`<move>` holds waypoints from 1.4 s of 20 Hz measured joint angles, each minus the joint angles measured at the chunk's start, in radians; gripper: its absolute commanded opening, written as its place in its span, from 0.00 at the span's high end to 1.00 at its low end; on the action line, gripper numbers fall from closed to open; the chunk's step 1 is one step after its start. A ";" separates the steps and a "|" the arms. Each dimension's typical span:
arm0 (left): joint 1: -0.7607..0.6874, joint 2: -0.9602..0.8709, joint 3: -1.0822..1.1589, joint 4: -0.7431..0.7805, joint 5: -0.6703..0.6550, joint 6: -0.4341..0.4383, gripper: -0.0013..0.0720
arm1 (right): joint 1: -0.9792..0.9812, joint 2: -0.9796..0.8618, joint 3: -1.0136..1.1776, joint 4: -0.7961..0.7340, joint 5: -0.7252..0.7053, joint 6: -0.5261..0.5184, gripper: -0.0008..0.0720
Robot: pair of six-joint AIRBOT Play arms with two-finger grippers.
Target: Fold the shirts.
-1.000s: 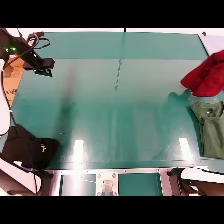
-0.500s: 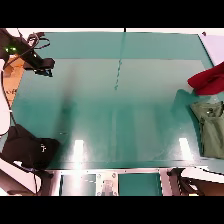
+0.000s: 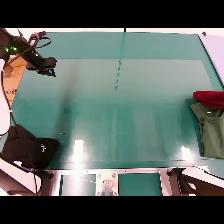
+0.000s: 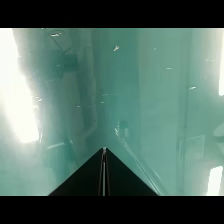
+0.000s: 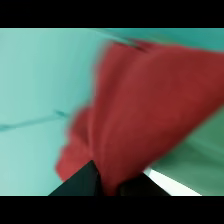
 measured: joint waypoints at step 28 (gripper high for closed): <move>-0.045 0.234 -0.188 -0.051 0.091 -0.018 0.95 | 0.530 0.035 -0.187 -0.343 -0.033 -0.102 0.96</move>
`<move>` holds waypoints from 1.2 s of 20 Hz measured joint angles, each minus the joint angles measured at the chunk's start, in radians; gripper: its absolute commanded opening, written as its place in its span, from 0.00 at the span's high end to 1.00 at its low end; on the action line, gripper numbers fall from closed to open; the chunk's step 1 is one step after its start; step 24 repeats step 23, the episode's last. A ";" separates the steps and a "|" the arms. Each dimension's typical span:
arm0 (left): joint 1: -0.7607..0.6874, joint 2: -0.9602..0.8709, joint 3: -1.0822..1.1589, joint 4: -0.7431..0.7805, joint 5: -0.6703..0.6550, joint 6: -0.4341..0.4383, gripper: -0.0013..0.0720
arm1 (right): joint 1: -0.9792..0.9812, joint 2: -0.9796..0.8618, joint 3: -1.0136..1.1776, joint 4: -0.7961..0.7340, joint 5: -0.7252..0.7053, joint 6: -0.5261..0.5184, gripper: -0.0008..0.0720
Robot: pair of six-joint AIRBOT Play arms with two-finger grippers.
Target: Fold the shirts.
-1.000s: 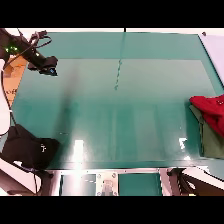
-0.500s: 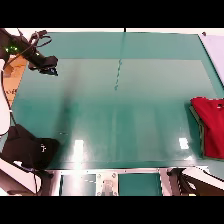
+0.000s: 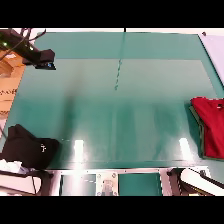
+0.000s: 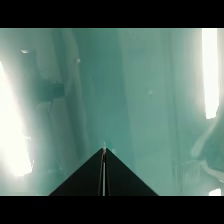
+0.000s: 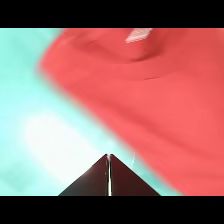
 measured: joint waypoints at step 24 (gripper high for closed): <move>-0.103 0.532 -0.974 0.043 0.275 -0.098 0.95 | 0.730 -0.001 -0.329 0.088 -0.238 -0.109 0.96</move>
